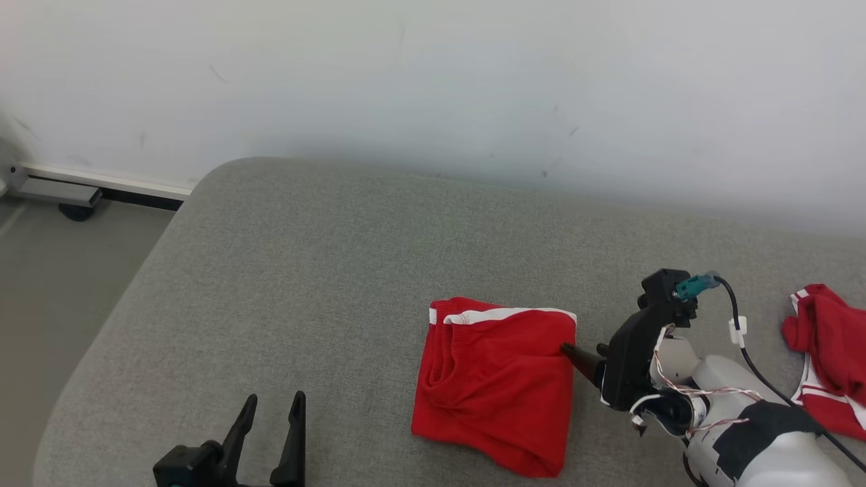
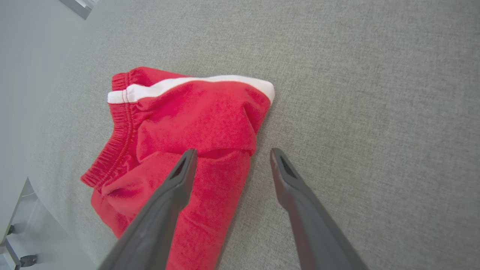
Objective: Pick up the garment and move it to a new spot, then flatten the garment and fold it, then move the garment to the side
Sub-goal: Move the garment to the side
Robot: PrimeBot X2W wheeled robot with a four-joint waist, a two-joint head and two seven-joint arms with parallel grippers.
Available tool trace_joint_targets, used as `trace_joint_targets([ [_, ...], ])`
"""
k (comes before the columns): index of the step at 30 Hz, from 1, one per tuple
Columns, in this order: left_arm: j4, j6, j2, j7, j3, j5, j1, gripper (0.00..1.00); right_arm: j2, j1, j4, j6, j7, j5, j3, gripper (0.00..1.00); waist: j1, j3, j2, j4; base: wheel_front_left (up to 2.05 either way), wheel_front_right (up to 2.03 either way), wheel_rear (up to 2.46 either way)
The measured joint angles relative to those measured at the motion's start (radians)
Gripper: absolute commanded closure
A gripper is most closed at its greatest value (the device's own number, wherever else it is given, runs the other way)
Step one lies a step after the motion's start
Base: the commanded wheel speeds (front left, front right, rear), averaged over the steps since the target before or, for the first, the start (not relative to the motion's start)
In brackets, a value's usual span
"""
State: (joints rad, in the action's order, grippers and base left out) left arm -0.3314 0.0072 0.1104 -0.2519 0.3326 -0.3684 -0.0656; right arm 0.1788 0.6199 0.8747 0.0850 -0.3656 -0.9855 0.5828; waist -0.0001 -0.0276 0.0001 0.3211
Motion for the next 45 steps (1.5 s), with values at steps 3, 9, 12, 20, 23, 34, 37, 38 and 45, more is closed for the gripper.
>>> trace_joint_targets([
  [3,0.002,-0.008,-0.002,0.0,0.006,0.001,-0.002,0.0,0.006,-0.019,-0.001,0.0,-0.006,0.0,0.007,0.0,0.0001,0.009,0.0,-0.001,0.0,0.0,0.0],
  [9,0.003,-0.009,-0.012,0.0,0.011,0.019,-0.007,0.0,0.005,-0.033,0.001,0.0,-0.032,-0.012,0.009,0.0,0.0002,0.018,0.0,0.01,0.0,0.0,0.0],
  [12,0.002,-0.009,-0.015,0.0,0.013,0.019,-0.013,0.0,0.002,-0.033,0.004,-0.006,-0.041,-0.024,-0.005,0.0,0.0002,0.022,0.0,0.02,0.0,0.0,0.0],
  [20,-0.005,-0.016,-0.023,0.0,0.016,0.019,-0.027,0.0,-0.005,-0.028,0.042,-0.024,-0.141,-0.034,0.027,0.0,0.0002,0.033,0.0,0.046,0.0,0.0,0.0],
  [23,-0.012,-0.017,-0.026,0.0,0.019,0.019,-0.027,0.0,-0.003,-0.006,0.059,-0.029,-0.186,-0.018,0.049,0.0,0.0002,0.033,0.0,0.055,0.0,0.0,0.0],
  [34,-0.027,-0.017,-0.038,0.0,0.015,0.019,-0.04,0.0,-0.034,0.015,0.089,-0.041,-0.286,-0.062,0.035,1.0,0.0001,0.023,0.0,0.081,0.0,0.0,0.0],
  [37,-0.026,-0.016,-0.037,0.0,0.0,0.019,-0.036,0.0,-0.031,0.019,0.09,-0.041,-0.286,-0.061,0.035,1.0,0.0002,0.023,0.0,0.079,0.0,0.0,0.0],
  [38,-0.026,-0.015,-0.036,0.0,-0.005,0.019,-0.032,0.0,-0.031,0.024,0.09,-0.041,-0.286,-0.061,0.035,1.0,0.0002,0.022,0.0,0.076,0.0,0.0,0.0],
  [45,-0.022,-0.016,-0.028,0.0,-0.019,0.019,-0.019,0.0,-0.023,0.095,0.074,-0.037,-0.275,-0.05,0.03,1.0,0.0002,0.019,0.0,0.041,0.0,0.0,0.0],
])
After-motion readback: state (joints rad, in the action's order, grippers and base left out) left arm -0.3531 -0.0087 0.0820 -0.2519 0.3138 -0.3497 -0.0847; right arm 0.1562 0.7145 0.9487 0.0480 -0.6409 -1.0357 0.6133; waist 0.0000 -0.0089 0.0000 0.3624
